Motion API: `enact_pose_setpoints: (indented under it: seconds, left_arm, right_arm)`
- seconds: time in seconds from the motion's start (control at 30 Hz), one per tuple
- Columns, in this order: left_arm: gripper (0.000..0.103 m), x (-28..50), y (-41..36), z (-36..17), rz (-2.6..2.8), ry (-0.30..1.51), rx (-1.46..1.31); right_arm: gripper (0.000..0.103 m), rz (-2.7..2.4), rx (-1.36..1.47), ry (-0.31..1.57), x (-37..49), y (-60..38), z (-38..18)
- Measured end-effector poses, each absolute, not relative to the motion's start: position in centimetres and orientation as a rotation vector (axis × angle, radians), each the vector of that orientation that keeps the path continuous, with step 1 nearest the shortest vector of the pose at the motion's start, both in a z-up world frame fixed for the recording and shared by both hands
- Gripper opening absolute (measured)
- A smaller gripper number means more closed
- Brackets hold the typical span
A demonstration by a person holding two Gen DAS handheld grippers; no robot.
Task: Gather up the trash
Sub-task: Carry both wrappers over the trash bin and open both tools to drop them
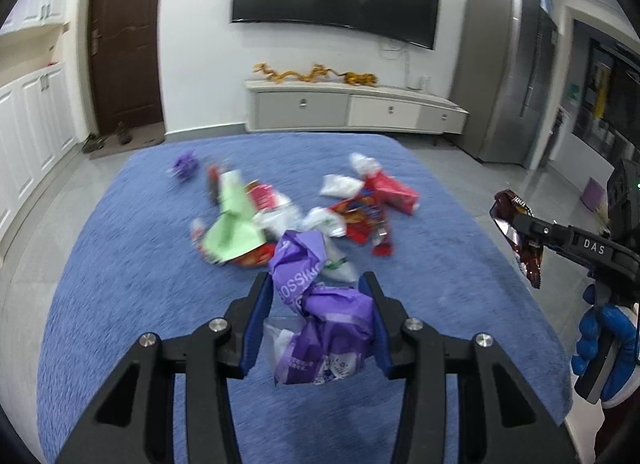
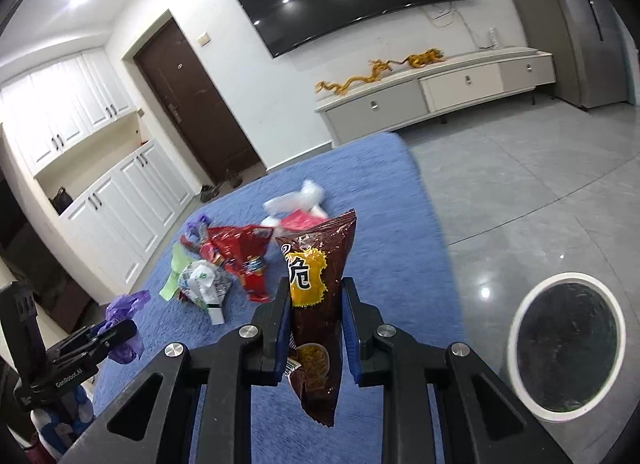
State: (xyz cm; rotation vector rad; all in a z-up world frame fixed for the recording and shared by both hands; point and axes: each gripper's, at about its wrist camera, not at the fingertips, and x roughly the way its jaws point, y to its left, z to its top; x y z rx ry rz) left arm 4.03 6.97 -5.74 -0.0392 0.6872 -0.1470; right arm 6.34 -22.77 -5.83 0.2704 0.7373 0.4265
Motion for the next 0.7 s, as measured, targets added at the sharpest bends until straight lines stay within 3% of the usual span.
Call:
enact_pose_setpoints:
  seconds: [0.7]
  left_arm:
    - [0.042,8.9,-9.3,-4.9,-0.471,0.702,0.116]
  right_arm:
    - [0.022,0.164,0.381,0.695,2.9,-35.4,-5.9]
